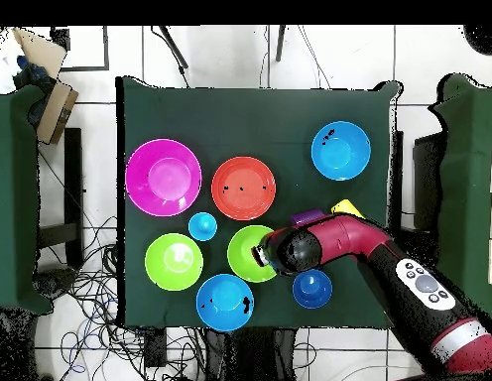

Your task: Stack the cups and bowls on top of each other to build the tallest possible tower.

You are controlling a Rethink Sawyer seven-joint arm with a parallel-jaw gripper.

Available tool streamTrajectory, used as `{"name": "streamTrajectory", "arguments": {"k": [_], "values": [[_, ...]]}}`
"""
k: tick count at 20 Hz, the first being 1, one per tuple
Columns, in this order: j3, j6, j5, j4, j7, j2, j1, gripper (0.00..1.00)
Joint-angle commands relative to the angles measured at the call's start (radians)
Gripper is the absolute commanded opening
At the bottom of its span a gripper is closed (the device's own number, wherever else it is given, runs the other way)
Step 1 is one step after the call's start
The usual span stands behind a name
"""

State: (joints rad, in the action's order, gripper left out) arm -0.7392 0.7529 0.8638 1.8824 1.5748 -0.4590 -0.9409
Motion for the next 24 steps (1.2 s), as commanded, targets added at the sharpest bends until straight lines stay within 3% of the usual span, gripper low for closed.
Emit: {"name": "streamTrajectory", "arguments": {"k": [1,7,24], "values": [[-0.04,0.111,0.021,-0.082,-0.357,0.011,0.001,1.0],[-0.042,0.159,-0.022,-0.063,-0.299,-0.054,0.014,1.0],[-0.061,0.211,-0.042,-0.079,-0.306,-0.063,0.015,1.0]]}}
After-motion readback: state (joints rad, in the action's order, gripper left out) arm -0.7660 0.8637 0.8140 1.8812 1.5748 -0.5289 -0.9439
